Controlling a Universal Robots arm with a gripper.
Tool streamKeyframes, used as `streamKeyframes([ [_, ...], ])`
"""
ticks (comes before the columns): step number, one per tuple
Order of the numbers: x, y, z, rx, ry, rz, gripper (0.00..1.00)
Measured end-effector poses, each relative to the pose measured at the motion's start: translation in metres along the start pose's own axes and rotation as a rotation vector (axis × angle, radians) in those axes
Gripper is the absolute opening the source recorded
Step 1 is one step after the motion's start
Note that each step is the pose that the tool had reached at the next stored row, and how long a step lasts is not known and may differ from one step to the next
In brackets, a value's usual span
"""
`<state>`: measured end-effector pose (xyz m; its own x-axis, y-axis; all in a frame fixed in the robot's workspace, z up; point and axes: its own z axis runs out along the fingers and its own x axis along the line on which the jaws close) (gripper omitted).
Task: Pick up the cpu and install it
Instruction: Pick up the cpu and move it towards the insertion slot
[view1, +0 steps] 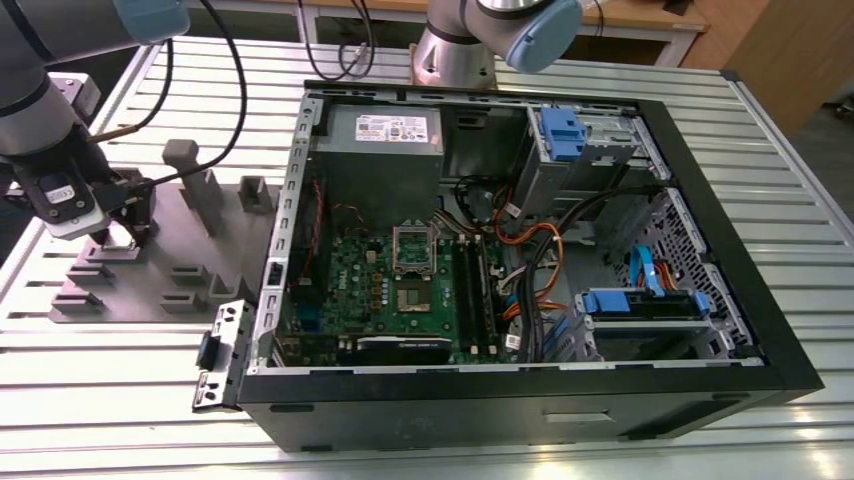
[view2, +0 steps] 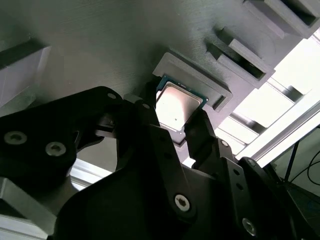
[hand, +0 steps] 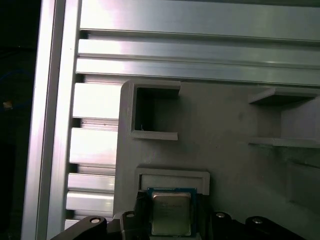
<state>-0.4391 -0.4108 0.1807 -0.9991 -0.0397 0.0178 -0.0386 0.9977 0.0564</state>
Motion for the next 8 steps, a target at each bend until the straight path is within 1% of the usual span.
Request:
streamKeyframes([
  [8, 0.0, 0.0, 0.0001, 0.0, -0.0001, 0.0, 0.47],
])
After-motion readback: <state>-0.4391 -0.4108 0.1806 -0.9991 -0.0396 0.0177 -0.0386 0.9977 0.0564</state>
